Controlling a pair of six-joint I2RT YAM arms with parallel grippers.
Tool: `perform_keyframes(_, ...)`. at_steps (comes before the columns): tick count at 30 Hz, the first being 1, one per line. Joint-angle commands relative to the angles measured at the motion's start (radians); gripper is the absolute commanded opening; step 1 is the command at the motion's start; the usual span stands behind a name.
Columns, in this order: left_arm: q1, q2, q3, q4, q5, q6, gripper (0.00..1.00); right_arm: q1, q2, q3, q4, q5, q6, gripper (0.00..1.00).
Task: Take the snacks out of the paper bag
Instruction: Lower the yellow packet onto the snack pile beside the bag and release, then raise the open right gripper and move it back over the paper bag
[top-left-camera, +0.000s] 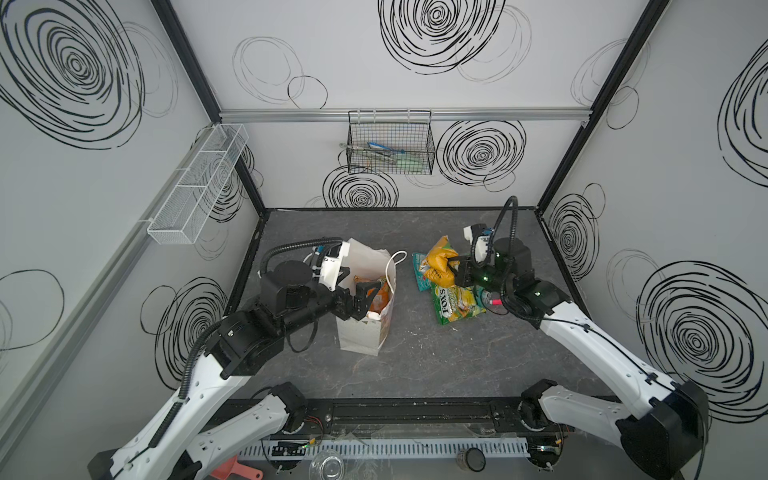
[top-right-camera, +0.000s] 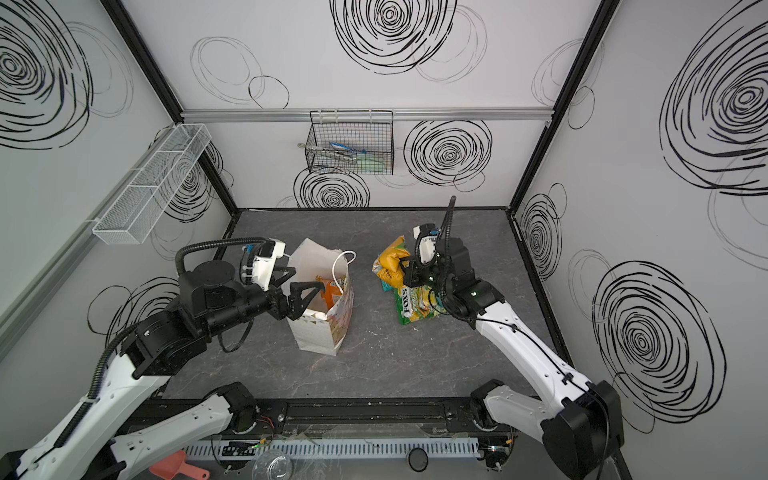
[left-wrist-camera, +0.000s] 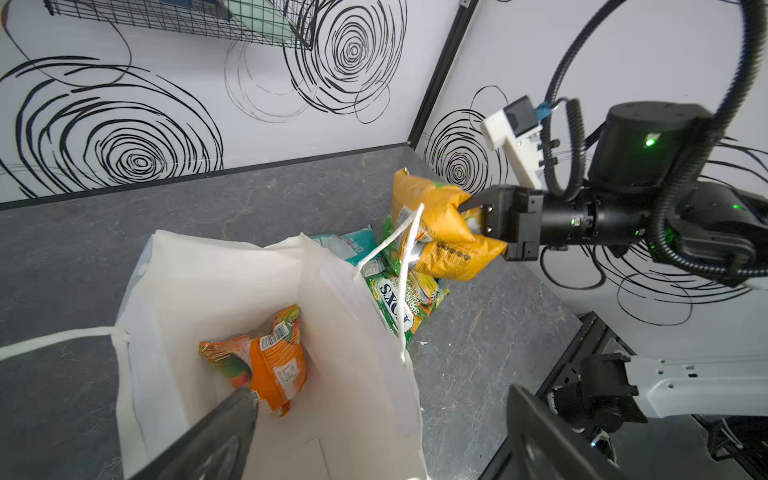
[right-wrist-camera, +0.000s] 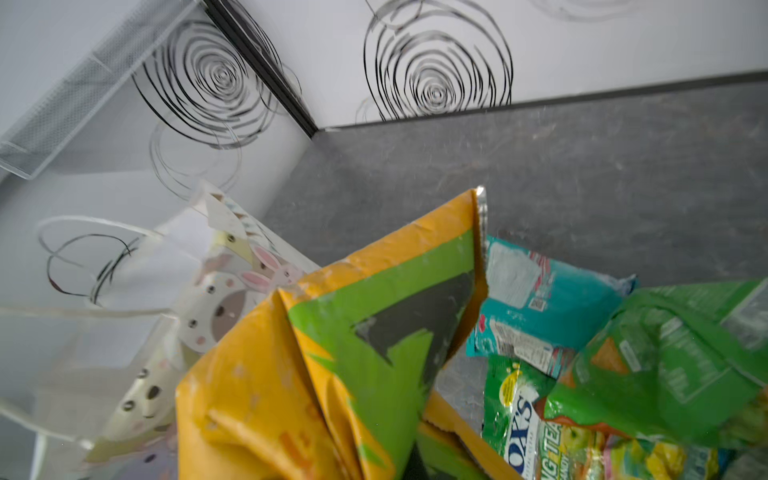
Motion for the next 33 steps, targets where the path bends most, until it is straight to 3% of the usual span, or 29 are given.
perform_keyframes(1,-0.004,-0.003,0.01,0.08,-0.057,0.024,0.97,0.055,0.073,-0.032,0.078,0.033,-0.011,0.04)
perform_keyframes(10,-0.004,0.027,0.04,0.075,-0.089,0.043,1.0,0.12,0.313,-0.008,0.1,0.069,0.008,0.11)
perform_keyframes(15,-0.004,0.046,0.074,0.048,-0.093,0.053,0.98,0.121,0.389,0.022,0.083,0.084,-0.002,0.33)
perform_keyframes(22,-0.004,0.07,0.113,0.016,-0.119,0.066,0.97,0.118,0.305,0.005,0.073,0.13,0.002,0.53)
perform_keyframes(27,-0.004,0.093,0.145,-0.018,-0.144,0.086,0.96,0.114,0.202,-0.021,0.07,0.156,-0.01,0.76)
perform_keyframes(30,-0.004,0.099,0.154,-0.027,-0.147,0.086,0.97,0.094,0.182,-0.077,0.114,0.153,-0.036,0.78)
perform_keyframes(33,-0.004,0.093,0.151,-0.022,-0.153,0.082,0.96,0.089,0.187,-0.04,0.011,0.162,-0.026,0.77)
